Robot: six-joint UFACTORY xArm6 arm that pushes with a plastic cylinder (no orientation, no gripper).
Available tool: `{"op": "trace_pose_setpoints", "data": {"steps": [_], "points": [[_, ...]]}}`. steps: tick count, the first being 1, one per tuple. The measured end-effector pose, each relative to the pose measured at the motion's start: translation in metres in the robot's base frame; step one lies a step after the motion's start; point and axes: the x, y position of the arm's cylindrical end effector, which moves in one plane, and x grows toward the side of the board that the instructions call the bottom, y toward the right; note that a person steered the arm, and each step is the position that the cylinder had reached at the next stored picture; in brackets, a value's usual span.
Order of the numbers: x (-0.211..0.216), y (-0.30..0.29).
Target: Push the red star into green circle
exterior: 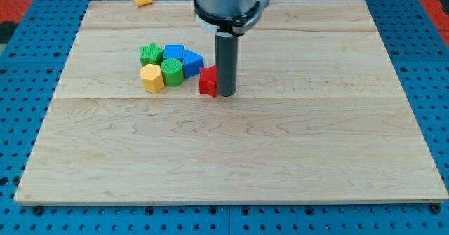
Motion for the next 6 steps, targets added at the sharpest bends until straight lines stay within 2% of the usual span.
{"op": "trace_pose_setpoints", "data": {"steps": [2,3,6], "points": [[-0.001,0.029],[-0.015,0.016],[-0.013,-0.060]]}}
